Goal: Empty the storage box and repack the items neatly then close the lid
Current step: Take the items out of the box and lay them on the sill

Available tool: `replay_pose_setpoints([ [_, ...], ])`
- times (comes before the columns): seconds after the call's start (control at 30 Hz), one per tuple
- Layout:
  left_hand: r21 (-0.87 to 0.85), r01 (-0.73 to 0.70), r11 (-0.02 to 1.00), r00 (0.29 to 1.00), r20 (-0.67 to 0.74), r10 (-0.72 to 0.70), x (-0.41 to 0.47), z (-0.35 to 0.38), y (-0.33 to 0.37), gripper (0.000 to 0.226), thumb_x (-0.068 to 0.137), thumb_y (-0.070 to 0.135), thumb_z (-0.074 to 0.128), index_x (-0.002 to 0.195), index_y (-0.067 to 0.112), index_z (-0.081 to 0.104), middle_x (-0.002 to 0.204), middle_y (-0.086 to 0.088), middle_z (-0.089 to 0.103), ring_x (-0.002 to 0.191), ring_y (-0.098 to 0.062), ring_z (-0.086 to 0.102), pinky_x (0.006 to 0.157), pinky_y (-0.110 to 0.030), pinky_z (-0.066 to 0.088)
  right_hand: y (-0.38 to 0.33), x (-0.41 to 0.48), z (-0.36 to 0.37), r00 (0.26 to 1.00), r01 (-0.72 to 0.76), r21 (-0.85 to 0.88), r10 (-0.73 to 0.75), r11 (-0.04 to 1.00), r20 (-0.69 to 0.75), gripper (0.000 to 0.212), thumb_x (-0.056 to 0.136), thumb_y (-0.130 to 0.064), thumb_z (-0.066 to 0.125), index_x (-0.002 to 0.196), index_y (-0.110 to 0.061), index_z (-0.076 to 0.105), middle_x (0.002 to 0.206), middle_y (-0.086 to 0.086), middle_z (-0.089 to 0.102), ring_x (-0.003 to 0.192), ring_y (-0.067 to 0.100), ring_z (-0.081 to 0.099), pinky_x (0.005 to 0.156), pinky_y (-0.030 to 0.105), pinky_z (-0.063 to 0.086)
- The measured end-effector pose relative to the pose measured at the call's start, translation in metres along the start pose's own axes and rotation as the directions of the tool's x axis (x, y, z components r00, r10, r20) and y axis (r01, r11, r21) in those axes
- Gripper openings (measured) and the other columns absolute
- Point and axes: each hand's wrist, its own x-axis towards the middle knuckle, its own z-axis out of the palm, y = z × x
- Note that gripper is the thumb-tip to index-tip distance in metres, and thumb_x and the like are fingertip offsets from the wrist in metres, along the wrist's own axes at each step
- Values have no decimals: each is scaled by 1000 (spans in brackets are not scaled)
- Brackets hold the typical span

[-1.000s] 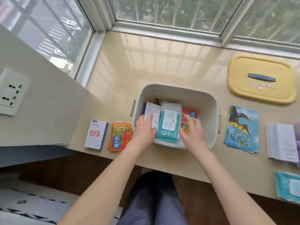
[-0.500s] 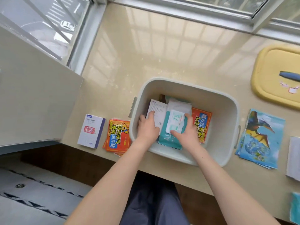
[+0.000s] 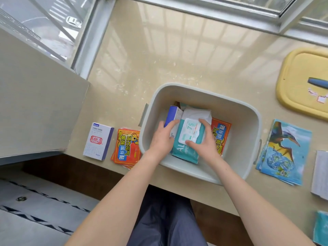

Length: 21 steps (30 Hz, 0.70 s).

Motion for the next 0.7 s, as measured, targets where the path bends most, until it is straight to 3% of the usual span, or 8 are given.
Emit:
replay_pose_setpoints([
  [0.1,-137,1,991,1000,-7,-2,-6,-10,5,70,88,-3,51,144,37,40,119,-2,44,102,-21,56,87,-23,44,-10,-2,-4,1000,3,100,-3,995,-3,82,72,-1,81,138,-29,41,131,-11,45,112,0,49,78,0,41],
  [0.23,-319,-41,947,996,-88,13,-30,-33,19,77,81,1,61,142,41,38,130,4,55,110,-13,59,87,-28,52,-36,-22,-26,999,23,287,-32,958,24,64,78,-8,78,128,-38,52,130,-6,53,116,16,58,85,30,57],
  [0.4,-607,-127,785,987,-158,37,-93,-82,49,74,83,-5,64,138,41,46,121,8,60,106,-4,63,74,-19,55,-89,-68,-61,990,122,412,-139,903,10,80,75,-4,77,135,-47,46,140,-14,48,125,16,54,95,49,54],
  [0.53,-649,-194,736,978,-187,93,-147,-113,71,74,84,-4,65,136,46,47,120,2,61,97,-10,70,70,-20,54,-131,-113,-81,972,213,416,-235,884,2,86,71,-5,74,139,-48,43,144,-14,45,130,15,51,97,48,53],
  [0.63,-668,-254,700,964,-237,124,-184,-128,80,74,84,-5,64,134,47,49,122,-3,62,97,-13,70,75,-22,54,-158,-150,-93,953,281,419,-303,863,-15,84,69,-8,71,139,-44,43,138,-18,47,118,-1,57,81,27,57],
  [0.7,-677,-286,678,950,-290,110,-207,-135,78,74,84,-4,63,133,49,50,120,-4,64,98,-10,69,79,-24,54,-168,-169,-97,942,299,439,-336,847,7,82,70,-10,72,138,-44,44,135,-17,49,109,1,62,73,25,57],
])
